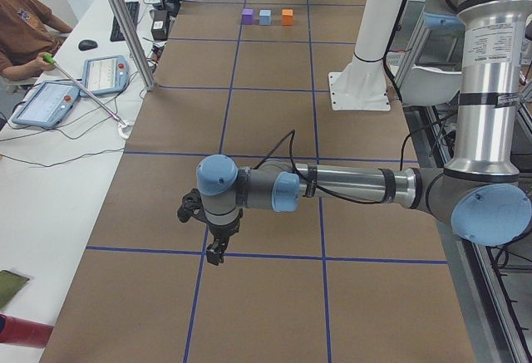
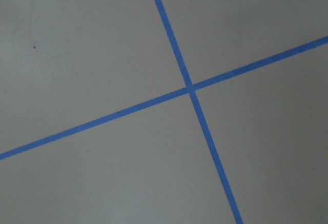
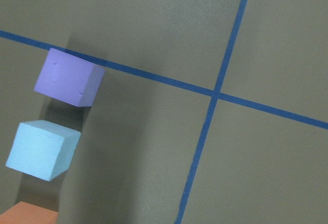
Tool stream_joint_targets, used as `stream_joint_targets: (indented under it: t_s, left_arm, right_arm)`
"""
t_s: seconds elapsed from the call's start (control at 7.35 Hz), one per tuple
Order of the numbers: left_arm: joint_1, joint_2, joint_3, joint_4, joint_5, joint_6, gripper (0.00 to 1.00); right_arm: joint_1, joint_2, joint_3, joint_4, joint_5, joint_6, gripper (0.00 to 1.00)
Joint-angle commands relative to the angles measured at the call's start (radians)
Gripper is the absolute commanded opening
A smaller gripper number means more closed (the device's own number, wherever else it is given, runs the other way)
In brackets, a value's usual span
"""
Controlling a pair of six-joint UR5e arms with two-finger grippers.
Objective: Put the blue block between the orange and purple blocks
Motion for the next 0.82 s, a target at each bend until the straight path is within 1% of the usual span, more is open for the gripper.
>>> stream_joint_targets:
  t_s: [0.0, 0.27, 0.41, 0.68]
  left_arm:
    - [-0.005, 0.023, 0.005, -0.004, -0.013, 0.006, 1.00]
    - [-0.003, 0.021, 0.006, -0.004, -0.008, 0.000, 1.00]
    - [-0.005, 0.021, 0.003, -0.004, -0.008, -0.005, 1.00]
    - [-0.003, 0.018, -0.001, -0.004, -0.008, -0.007, 1.00]
  right_arm:
    - [0.011, 0.002, -0.018, -0.002, -0.003, 0.012, 1.00]
    - [0.050, 0.007, -0.006, 0.000, 0.003, 0.028, 1.00]
    - [0.058, 0.004, 0.011, -0.002, 0.005, 0.028, 1.00]
    - [0.058, 0.001, 0.012, -0.002, 0.014, 0.029, 1.00]
